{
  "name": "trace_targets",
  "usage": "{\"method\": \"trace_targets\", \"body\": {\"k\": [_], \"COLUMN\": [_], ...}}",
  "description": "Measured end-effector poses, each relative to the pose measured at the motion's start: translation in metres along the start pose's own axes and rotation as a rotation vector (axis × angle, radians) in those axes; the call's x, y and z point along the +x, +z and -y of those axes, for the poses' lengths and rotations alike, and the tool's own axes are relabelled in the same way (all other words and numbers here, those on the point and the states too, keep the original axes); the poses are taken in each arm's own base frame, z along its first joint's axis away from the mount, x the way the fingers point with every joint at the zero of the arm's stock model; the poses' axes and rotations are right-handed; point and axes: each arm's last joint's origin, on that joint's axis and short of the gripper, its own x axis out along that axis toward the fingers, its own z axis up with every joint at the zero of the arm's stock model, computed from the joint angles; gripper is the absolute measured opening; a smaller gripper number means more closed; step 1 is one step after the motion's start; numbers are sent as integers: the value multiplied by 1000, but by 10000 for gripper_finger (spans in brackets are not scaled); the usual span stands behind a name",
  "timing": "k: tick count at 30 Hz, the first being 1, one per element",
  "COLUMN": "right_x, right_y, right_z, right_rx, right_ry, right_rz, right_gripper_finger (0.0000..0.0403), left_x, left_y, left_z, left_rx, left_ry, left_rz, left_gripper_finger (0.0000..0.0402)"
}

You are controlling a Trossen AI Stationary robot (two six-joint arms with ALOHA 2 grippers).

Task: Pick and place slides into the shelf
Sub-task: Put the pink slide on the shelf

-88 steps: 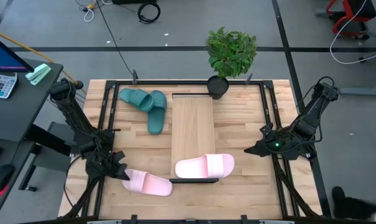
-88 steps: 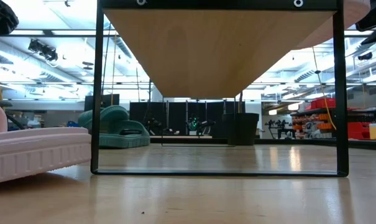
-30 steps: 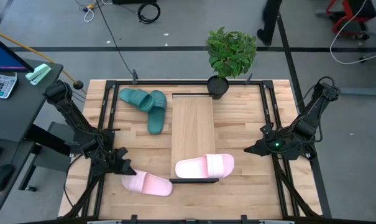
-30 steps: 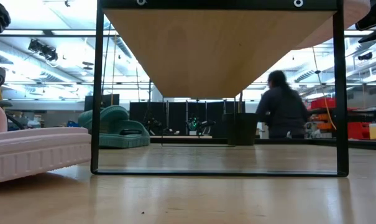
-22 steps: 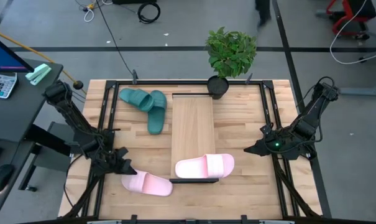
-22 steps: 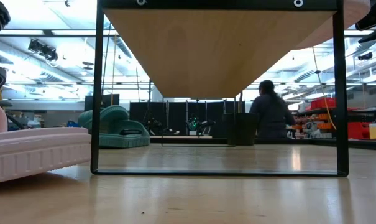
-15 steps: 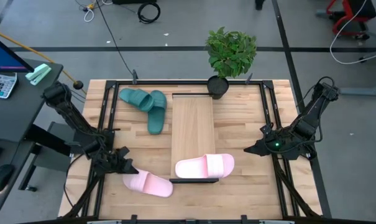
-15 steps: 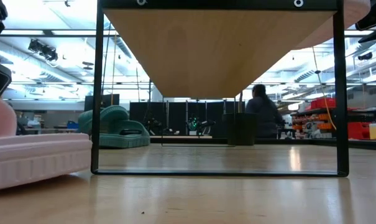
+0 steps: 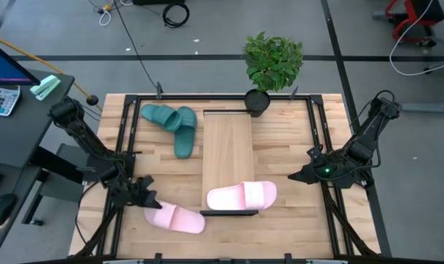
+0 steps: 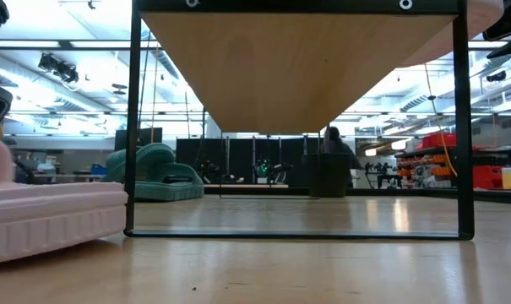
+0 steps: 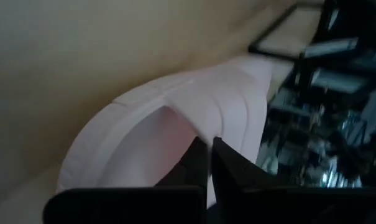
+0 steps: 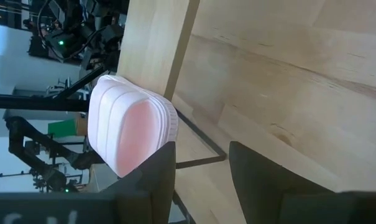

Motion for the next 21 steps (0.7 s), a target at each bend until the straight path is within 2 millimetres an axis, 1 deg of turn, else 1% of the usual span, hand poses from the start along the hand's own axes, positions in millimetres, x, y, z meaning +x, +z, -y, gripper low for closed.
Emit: {"method": "trace_targets", "body": {"k": [5, 9, 12, 17, 21], "right_x": [0, 0, 0, 0, 0], "right_y": [0, 0, 0, 0, 0], "right_z": [1, 1, 1, 1, 1], "right_rx": [-13, -30, -34, -62, -86], "right_ry": [-5, -5, -5, -6, -10], "right_rz": [1, 1, 1, 1, 2], "right_gripper_finger": [158, 158, 158, 158, 158], "left_x": [-6, -13, -21, -41, -60], "left_y": [-4, -4, -7, -14, -15], "left_z": [7, 14, 28, 53, 75], "left_rx": [-2, -4, 20, 111, 140], "left_ry": [-56, -99, -120, -102, -183], "left_rz": [-71, -91, -103, -202, -221], "left_gripper_finger": [9, 9, 8, 8, 8]}}
